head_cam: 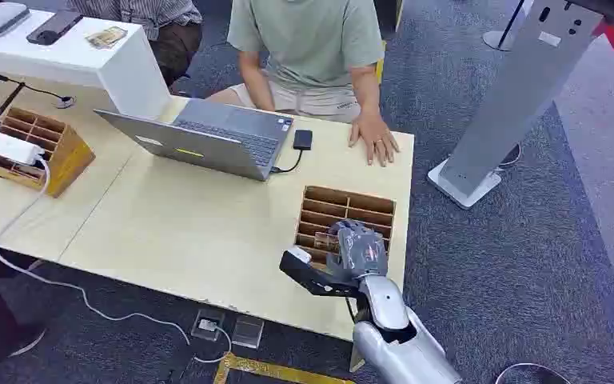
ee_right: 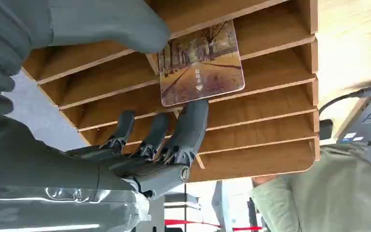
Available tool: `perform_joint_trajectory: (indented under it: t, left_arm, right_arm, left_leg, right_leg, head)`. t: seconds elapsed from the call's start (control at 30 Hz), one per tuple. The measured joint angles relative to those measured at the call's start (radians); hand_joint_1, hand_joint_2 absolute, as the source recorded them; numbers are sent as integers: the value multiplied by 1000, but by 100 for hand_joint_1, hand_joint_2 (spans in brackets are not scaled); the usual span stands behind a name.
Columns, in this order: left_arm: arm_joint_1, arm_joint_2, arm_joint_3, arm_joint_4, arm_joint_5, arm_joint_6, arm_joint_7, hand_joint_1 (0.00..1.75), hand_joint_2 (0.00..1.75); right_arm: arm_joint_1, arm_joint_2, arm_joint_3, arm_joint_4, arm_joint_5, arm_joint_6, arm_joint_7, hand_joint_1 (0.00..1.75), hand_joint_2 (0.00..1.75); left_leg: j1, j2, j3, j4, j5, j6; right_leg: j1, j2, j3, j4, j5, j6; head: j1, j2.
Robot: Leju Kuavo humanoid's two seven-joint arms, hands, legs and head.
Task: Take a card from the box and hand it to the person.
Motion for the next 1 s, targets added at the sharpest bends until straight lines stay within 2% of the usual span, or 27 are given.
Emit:
perform_joint_trajectory:
  t: [0.1, 0.3, 0.37, 1.0]
  left_arm:
    - [0, 0, 0, 0, 0, 0, 0, 0, 0]
    - [0, 0, 0, 0, 0, 0, 4, 0, 0]
    - [0, 0, 0, 0, 0, 0, 4, 0, 0]
    - [0, 2, 0, 0, -3, -8, -6, 0, 0]
  right_arm:
    - [-3, 0, 0, 1, -1, 0, 4, 112, 175]
    - [-7, 0, 0, 2, 0, -9, 10, 117, 175]
    - [-7, 0, 0, 3, 1, -7, 11, 127, 175]
    - [0, 0, 2, 3, 30, 8, 31, 140, 175]
  left_leg:
    - [0, 0, 0, 0, 0, 0]
    - [0, 0, 0, 0, 0, 0]
    - [0, 0, 0, 0, 0, 0]
    - [0, 0, 1, 0, 0, 0]
  right_leg:
    - [0, 0, 0, 0, 0, 0]
    - [0, 0, 0, 0, 0, 0]
    - [0, 0, 0, 0, 0, 0]
    - [0, 0, 1, 0, 0, 0]
  head:
    - [0, 0]
    - [0, 0]
    - [0, 0]
    - [0, 0]
